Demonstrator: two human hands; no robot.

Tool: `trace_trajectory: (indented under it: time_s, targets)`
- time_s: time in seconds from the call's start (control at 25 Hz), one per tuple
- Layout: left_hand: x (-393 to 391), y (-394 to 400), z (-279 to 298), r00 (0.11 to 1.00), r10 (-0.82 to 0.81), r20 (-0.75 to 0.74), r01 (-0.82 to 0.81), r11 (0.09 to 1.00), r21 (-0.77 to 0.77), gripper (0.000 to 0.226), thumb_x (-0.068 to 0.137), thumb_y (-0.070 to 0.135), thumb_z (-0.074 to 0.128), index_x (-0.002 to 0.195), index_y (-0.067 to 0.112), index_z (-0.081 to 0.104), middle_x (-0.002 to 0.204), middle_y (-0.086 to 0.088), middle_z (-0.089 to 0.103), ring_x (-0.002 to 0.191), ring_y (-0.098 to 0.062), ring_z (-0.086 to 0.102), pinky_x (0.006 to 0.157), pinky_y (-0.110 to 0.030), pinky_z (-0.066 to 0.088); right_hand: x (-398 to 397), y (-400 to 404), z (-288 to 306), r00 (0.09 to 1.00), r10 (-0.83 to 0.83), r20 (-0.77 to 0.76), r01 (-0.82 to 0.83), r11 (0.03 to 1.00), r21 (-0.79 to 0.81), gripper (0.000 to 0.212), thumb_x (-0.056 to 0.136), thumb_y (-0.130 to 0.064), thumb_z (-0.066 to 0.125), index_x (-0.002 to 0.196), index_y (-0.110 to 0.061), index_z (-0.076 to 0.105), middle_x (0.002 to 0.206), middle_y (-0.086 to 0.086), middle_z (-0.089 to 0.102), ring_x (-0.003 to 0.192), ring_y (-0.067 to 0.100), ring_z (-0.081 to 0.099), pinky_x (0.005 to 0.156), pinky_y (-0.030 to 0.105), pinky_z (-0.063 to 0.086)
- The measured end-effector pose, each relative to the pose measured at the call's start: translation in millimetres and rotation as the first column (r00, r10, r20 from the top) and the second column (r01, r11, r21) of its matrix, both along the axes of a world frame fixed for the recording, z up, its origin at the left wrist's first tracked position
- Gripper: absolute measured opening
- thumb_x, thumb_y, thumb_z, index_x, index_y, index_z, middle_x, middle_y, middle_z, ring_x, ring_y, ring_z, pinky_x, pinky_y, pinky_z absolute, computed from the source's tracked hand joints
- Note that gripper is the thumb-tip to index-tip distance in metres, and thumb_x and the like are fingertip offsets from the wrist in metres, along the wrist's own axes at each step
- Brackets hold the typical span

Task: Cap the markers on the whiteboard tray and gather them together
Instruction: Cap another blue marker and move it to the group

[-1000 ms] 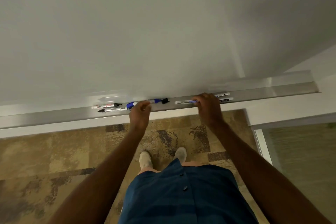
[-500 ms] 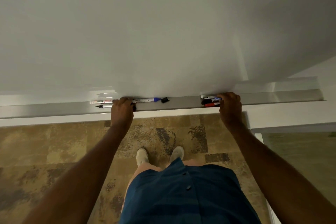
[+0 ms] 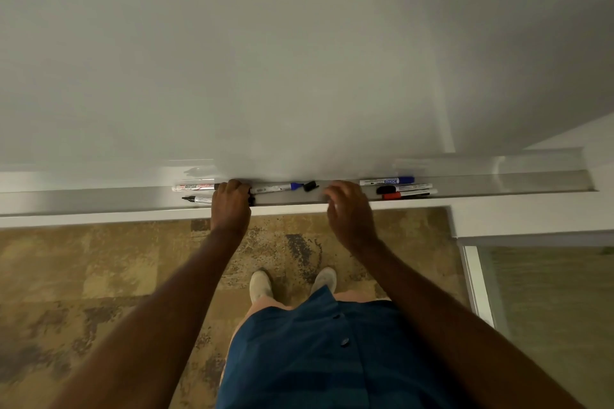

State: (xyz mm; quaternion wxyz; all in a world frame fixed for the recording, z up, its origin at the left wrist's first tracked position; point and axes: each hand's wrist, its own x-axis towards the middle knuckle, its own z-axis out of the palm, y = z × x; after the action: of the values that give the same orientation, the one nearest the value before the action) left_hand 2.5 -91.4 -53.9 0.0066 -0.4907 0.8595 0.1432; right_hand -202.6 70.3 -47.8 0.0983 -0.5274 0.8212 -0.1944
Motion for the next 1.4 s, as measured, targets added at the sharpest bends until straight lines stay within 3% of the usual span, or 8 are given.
trace_trajectory:
  time_s: [0.48, 0.68, 0.88, 1.0, 1.08, 1.16, 1.28, 1.4]
  targets:
    - [9, -1, 5, 0.998, -0.04, -0.051, 0.042, 0.998, 0.036, 0.022, 0.094, 0.009, 0.061, 0.115, 0.012, 0.069, 0.113, -0.01, 0.072, 0.104, -0.031, 0.064, 0.088, -0.043, 0.048, 61, -81, -6, 0.942, 0.332, -0.041, -0.311, 0.915, 0.258, 0.037, 0.098, -0.005, 0.053, 0.134, -0.007, 0.057, 0.131, 0.015, 0.061, 0.12, 0.03, 0.059, 0.095, 0.04, 0.055]
    - [12, -6, 10, 0.918, 0.206, -0.34, -0.098, 0.946, 0.31, 0.023, 0.093, 0.008, 0.065, 0.115, 0.01, 0.07, 0.113, -0.011, 0.068, 0.095, -0.022, 0.063, 0.079, -0.027, 0.05, 60, -85, 2, 0.922, 0.384, -0.051, -0.356, 0.892, 0.28, 0.028, 0.097, -0.003, 0.051, 0.123, -0.006, 0.061, 0.12, 0.015, 0.06, 0.11, 0.031, 0.061, 0.083, 0.041, 0.058]
    - [23, -12, 17, 0.753, 0.512, -0.414, -0.238, 0.798, 0.554, 0.023, 0.088, 0.005, 0.073, 0.111, 0.009, 0.072, 0.108, -0.009, 0.072, 0.091, -0.02, 0.065, 0.081, -0.029, 0.054, 55, -70, 10, 0.893, 0.411, -0.185, -0.374, 0.904, 0.208, 0.028, 0.103, -0.011, 0.036, 0.12, -0.009, 0.057, 0.118, 0.01, 0.06, 0.098, 0.024, 0.065, 0.072, 0.035, 0.059]
    - [30, -6, 22, 0.711, 0.556, -0.43, -0.166, 0.727, 0.667, 0.024, 0.088, 0.004, 0.073, 0.11, 0.011, 0.072, 0.105, -0.005, 0.07, 0.092, -0.024, 0.066, 0.085, -0.037, 0.058, 60, -56, 26, 0.978, 0.155, 0.142, -0.138, 0.983, -0.124, 0.014, 0.096, -0.017, 0.056, 0.111, -0.018, 0.058, 0.102, -0.002, 0.064, 0.086, 0.014, 0.063, 0.069, 0.028, 0.057]
    - [29, 0, 25, 0.708, 0.545, -0.448, -0.107, 0.71, 0.696, 0.024, 0.088, 0.002, 0.072, 0.111, 0.009, 0.071, 0.104, -0.006, 0.07, 0.091, -0.022, 0.065, 0.08, -0.031, 0.059, 67, -49, 38, 0.87, -0.037, 0.492, 0.175, 0.956, -0.236, 0.022, 0.09, -0.017, 0.066, 0.108, -0.026, 0.056, 0.097, -0.013, 0.066, 0.089, 0.002, 0.067, 0.071, 0.015, 0.056]
    - [25, 8, 27, 0.714, 0.527, -0.461, -0.07, 0.709, 0.702, 0.024, 0.089, 0.002, 0.072, 0.112, 0.007, 0.07, 0.103, -0.006, 0.07, 0.089, -0.019, 0.065, 0.073, -0.021, 0.057, 74, -43, 48, 0.612, -0.156, 0.775, 0.42, 0.895, -0.151, 0.03, 0.088, -0.015, 0.07, 0.105, -0.034, 0.055, 0.098, -0.021, 0.067, 0.093, -0.01, 0.068, 0.069, 0.008, 0.054]
    - [18, 17, 29, 0.71, 0.526, -0.469, -0.039, 0.694, 0.719, 0.023, 0.089, 0.002, 0.072, 0.111, 0.008, 0.071, 0.104, -0.009, 0.071, 0.089, -0.02, 0.064, 0.077, -0.027, 0.057, 74, -37, 50, 0.379, -0.21, 0.901, 0.547, 0.837, -0.035, 0.028, 0.087, -0.015, 0.073, 0.103, -0.033, 0.058, 0.1, -0.015, 0.072, 0.097, 0.005, 0.073, 0.074, 0.02, 0.061]
    - [12, 25, 29, 0.723, 0.498, -0.478, -0.007, 0.698, 0.716, 0.022, 0.089, 0.002, 0.071, 0.108, 0.013, 0.071, 0.105, -0.007, 0.071, 0.089, -0.018, 0.064, 0.079, -0.029, 0.057, 72, -30, 47, 0.308, -0.252, 0.917, 0.582, 0.812, 0.028, 0.029, 0.088, -0.014, 0.073, 0.113, -0.021, 0.06, 0.109, -0.002, 0.073, 0.103, 0.017, 0.072, 0.086, 0.033, 0.062]
